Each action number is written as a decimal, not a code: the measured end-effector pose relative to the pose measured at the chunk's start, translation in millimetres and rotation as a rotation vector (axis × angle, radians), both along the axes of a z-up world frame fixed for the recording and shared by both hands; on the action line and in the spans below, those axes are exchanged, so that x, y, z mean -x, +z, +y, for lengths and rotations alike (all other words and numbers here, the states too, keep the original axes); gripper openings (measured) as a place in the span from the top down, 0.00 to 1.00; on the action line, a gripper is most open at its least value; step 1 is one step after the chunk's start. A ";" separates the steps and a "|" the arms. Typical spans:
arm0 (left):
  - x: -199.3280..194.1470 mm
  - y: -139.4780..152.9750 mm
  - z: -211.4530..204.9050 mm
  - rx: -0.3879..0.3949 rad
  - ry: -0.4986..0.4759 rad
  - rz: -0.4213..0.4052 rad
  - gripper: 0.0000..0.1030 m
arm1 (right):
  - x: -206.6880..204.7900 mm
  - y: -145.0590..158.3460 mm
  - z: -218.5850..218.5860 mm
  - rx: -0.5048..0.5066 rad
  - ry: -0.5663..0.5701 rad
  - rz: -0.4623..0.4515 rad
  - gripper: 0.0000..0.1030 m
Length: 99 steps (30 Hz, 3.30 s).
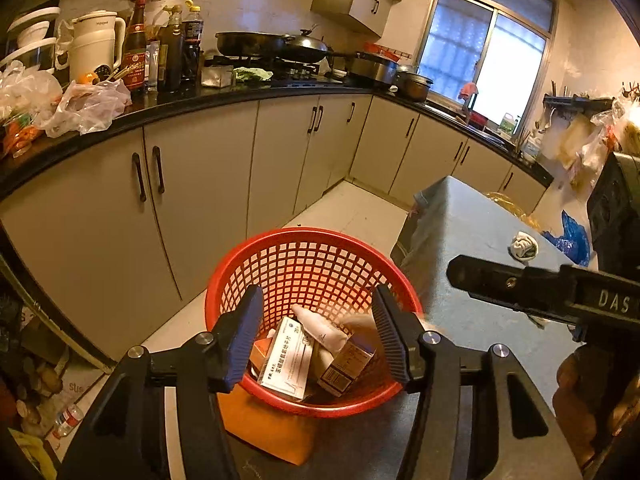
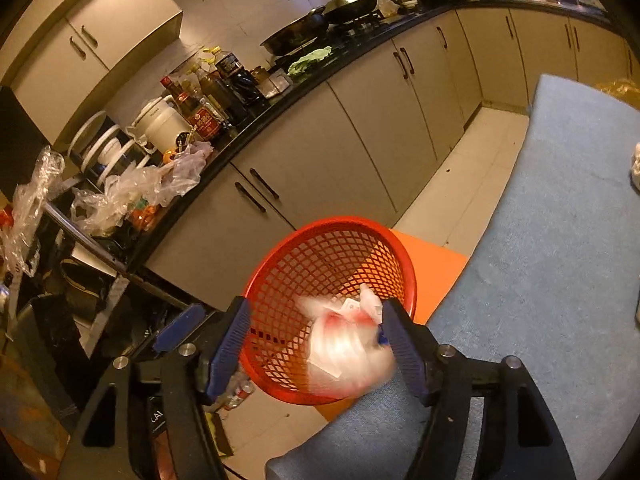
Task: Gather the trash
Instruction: 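Open both grippers over the basket to drop the bottle and bag, then move both tools back over the table toward the wipes pack and pink bags, then grasp the green wet-wipes pack with the left gripper while the right grasps the tied pink bags, then lift the wipes pack and pink bags and carry them toward the red basket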
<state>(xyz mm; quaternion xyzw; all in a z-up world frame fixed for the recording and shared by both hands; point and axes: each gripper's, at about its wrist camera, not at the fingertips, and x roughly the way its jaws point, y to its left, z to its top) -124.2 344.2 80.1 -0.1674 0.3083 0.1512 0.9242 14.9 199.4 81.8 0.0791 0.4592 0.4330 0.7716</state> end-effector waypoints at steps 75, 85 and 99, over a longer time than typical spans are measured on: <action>-255.9 -76.4 -318.3 -0.193 -0.469 0.303 0.28 | -87.6 -53.5 -350.3 0.298 -0.619 -0.071 0.62; -255.0 -75.1 -313.5 -0.191 -0.461 0.260 0.52 | -88.3 -55.4 -346.7 0.295 -0.611 -0.056 0.62; -247.9 -62.6 -302.3 -0.151 -0.441 0.189 0.63 | -84.1 -51.8 -346.4 0.284 -0.620 -0.078 0.62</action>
